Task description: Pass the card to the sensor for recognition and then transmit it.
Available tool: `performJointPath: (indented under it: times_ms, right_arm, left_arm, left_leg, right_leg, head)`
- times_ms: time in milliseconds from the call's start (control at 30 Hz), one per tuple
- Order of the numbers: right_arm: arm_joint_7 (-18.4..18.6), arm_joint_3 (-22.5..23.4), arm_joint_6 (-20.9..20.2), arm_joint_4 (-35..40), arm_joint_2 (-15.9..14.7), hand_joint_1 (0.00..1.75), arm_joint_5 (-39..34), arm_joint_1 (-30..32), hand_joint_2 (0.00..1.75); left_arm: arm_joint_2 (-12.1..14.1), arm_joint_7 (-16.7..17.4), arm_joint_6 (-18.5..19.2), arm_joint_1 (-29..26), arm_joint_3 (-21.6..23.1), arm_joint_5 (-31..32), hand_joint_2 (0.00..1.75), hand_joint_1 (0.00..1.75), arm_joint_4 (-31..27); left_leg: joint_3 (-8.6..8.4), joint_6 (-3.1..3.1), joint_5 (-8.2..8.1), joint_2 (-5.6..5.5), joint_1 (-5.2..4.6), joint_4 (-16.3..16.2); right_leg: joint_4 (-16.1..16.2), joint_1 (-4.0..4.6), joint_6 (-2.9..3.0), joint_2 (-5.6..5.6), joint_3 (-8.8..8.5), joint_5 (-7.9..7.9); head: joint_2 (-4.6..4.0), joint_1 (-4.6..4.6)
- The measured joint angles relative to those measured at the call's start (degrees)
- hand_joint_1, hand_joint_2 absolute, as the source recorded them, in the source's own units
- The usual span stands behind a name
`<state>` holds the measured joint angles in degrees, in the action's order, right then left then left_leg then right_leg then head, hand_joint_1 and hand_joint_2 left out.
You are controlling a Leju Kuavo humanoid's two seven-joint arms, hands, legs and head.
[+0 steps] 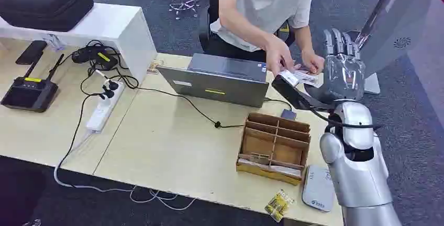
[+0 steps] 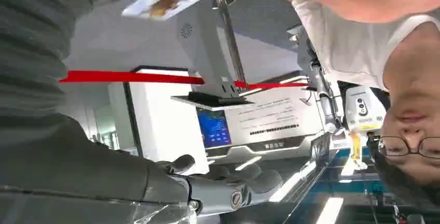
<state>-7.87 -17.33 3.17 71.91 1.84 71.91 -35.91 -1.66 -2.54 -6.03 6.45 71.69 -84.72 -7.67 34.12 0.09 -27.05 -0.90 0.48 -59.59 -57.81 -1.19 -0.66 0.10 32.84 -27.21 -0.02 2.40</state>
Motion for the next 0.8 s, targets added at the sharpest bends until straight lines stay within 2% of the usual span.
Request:
performJointPath:
  times_ms: [133, 167, 800]
  right_arm:
    - [0.0, -0.2, -0.1, 0.0, -0.2, 0.0, 0.0, 0.0, 1.75]
    - [0.0, -0.3, -0.1, 0.0, -0.2, 1.75, -0.1, 0.0, 1.75]
    - [-0.7, -1.4, -0.2, 0.0, -1.4, 1.75, -2.6, 0.0, 1.75]
  left_arm:
    - [0.0, 0.0, 0.2, 0.0, 0.0, 0.0, 1.75, 0.0, 0.0]
    - [0.0, 0.0, 0.4, 0.0, 0.0, 0.0, 1.75, 0.0, 0.0]
    - [0.0, 0.2, 0.9, 0.0, 0.2, -0.1, 1.75, 0.0, 0.0]
  left_leg:
    - [-0.01, 0.0, 0.0, 0.01, 0.0, 0.0]
    - [-0.01, 0.0, 0.0, 0.01, 0.0, 0.0]
    - [0.0, 0.0, 0.0, 0.0, 0.0, 0.0]
  right_leg:
    - [0.0, 0.0, 0.0, 0.01, 0.0, 0.0]
    - [0.0, 0.0, 0.0, 0.01, 0.01, 0.0]
    - [0.0, 0.0, 0.0, 0.0, 0.01, 0.0]
  head:
    - [0.0, 0.0]
    - [0.0, 0.0]
    - [0.0, 0.0]
